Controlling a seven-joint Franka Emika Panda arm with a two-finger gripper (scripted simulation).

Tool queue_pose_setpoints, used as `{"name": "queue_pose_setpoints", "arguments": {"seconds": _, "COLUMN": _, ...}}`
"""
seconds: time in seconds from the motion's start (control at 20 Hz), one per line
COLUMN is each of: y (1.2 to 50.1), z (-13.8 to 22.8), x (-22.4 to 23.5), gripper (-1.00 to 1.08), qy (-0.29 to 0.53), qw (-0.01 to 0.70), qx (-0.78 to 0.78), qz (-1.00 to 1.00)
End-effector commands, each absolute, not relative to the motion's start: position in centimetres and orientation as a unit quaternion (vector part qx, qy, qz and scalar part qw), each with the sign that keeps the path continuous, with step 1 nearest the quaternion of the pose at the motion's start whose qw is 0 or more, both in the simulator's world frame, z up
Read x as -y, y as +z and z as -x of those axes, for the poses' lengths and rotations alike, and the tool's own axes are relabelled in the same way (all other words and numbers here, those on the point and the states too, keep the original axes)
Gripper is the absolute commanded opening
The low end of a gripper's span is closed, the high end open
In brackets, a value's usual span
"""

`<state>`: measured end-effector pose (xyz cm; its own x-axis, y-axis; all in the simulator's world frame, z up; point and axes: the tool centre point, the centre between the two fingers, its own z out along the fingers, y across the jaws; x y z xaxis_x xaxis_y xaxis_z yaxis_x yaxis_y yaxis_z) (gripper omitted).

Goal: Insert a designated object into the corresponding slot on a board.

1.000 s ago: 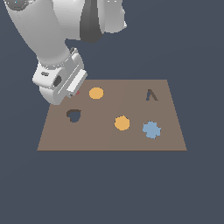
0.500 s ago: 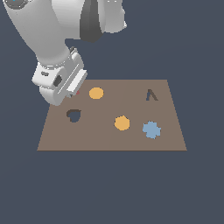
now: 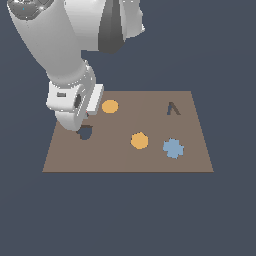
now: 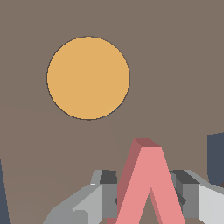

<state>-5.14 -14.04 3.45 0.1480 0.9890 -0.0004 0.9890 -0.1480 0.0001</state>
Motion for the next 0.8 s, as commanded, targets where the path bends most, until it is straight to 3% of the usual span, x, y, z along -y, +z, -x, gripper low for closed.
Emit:
{"name": "queue_pose_setpoints", "arguments": {"seconds": 0.0, "y": 3.5, "z": 4.0, "x": 12.9, "gripper": -1.0, "qy": 0.0, "qw": 0.0, "qx": -0.683, "qz": -0.73}}
{"name": "queue_pose_setpoints", "arguments": {"seconds": 0.75, "y": 3.8, "z": -1.5, "x": 0.7, "gripper": -1.0, "qy": 0.0, "qw": 0.001, "qx": -0.892, "qz": -0.452}}
